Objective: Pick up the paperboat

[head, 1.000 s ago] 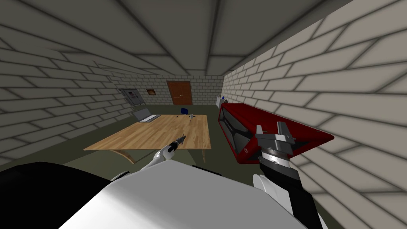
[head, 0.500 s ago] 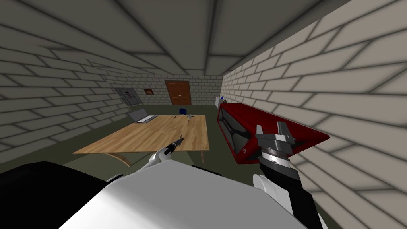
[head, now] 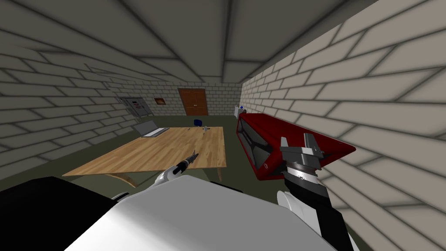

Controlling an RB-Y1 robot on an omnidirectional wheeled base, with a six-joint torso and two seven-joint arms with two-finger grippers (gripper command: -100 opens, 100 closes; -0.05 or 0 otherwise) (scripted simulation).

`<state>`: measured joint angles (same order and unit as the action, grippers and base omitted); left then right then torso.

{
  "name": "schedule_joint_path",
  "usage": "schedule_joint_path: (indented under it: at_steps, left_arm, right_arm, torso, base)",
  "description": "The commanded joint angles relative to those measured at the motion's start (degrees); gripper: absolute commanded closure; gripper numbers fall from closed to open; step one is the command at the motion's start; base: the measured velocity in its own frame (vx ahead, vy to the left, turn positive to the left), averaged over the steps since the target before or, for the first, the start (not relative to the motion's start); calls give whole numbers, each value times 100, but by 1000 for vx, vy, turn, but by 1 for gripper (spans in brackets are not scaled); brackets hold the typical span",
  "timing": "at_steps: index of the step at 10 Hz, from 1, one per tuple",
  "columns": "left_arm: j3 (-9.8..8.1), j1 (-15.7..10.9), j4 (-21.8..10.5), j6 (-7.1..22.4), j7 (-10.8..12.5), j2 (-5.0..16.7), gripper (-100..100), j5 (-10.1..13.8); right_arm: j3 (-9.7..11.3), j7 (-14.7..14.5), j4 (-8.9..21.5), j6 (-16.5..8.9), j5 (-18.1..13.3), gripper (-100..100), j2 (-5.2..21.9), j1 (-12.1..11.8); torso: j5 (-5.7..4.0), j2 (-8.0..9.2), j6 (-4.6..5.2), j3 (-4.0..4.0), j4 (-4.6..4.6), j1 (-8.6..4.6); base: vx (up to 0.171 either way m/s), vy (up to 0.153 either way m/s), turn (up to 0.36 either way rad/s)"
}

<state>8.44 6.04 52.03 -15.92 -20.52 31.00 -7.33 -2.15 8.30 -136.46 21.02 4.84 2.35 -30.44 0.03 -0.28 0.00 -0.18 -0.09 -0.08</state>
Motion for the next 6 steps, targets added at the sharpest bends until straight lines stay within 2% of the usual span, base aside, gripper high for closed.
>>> schedule_joint_path:
  at_steps: [1,2,3,4,5,6]
  left_arm:
    - [23,40,49,-5,-15,28,-100,161]
    - [120,168,-76,-249,-165,191,-100,393]
    - [120,168,-76,-249,-165,191,-100,538]
    - [217,296,-200,-492,-315,353,-100,714]
    - [217,296,-200,-492,-315,353,-100,887]
    - [313,423,-325,-736,-465,516,-100,1057]
  right_arm:
    - [0,0,0,0,0,0,0,0]
    - [0,0,0,0,0,0,0,0]
    - [0,0,0,0,0,0,0,0]
    - [0,0,0,0,0,0,0,0]
    - [0,0,0,0,0,0,0,0]
    - [0,0,0,0,0,0,0,0]
  torso:
    - [0,0,0,0,0,0]
    - [2,6,0,3,1,10]
    - [9,1,0,-1,-4,10]
    - [11,-4,1,-5,-6,11]
    - [9,-11,1,-9,-7,5]
    - [10,-11,2,-9,-7,6]
  base:
    - [28,-18,2]
    - [55,-26,-72]
    - [55,-35,-34]
    - [74,-61,-69]
    - [67,-50,-26]
    - [65,-55,-82]
